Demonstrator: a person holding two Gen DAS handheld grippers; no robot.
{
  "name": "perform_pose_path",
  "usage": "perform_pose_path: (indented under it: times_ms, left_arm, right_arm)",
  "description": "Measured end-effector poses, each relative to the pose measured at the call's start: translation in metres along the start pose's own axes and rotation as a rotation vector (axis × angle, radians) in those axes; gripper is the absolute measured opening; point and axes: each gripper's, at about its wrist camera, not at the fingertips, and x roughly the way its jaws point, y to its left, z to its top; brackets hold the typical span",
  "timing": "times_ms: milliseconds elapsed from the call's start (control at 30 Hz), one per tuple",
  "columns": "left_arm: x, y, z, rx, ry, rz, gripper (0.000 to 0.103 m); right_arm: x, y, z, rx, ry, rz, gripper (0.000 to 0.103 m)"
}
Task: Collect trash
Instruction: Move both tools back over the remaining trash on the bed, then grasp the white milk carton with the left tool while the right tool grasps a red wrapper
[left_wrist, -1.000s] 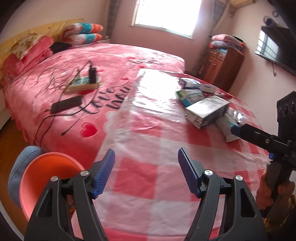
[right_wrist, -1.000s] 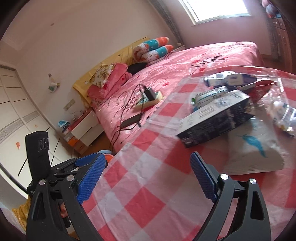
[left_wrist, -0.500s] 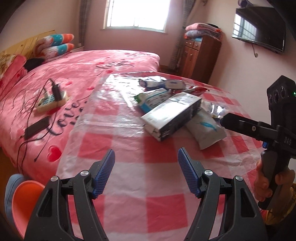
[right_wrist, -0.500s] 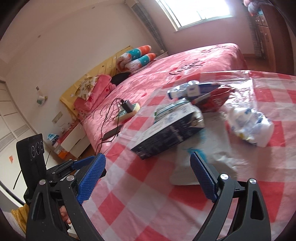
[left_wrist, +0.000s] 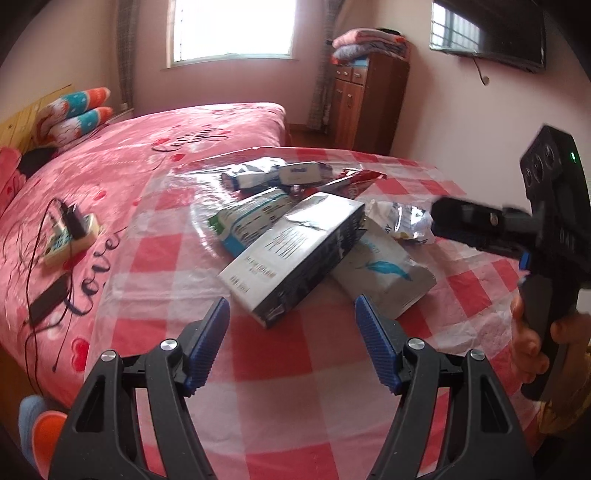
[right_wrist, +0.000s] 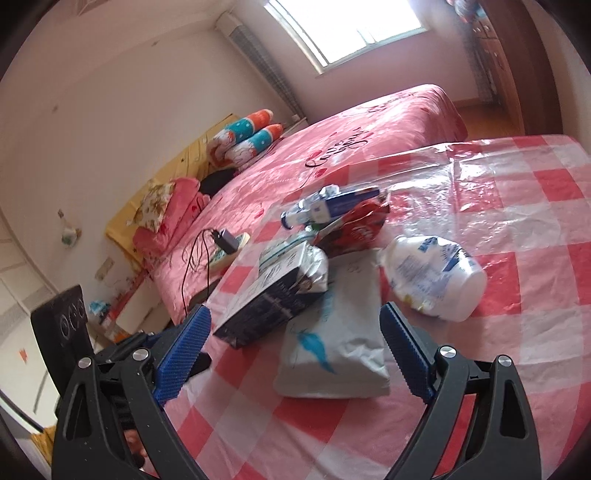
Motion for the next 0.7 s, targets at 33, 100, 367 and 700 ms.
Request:
perform_pose_path:
  times_ms: [33, 100, 367, 700]
  left_arm:
    - [0.003, -0.002, 0.002, 0.012, 0.004, -0.001, 0.071]
    - [0.009, -0.005, 0.007, 0.031, 0.009, 0.003, 0.071]
    - [0.032, -0.004, 0.026, 0.080, 0.031, -0.008, 0.071]
    - [0.061, 0.012, 0.041, 0.051, 0.096, -0.068, 0.071]
  right_arm:
    - [0.001, -0.002, 0.003, 0.007, -0.005, 0.001, 0.092]
    - [0.004, -0.007, 0.010, 0.016, -0.018, -0.003, 0.092]
    - [0.038, -0.024, 0.044, 0.094, -0.037, 0.027, 0.092]
    - [0.076, -0.039, 0.066, 0.122, -0.005, -0.013, 0.087]
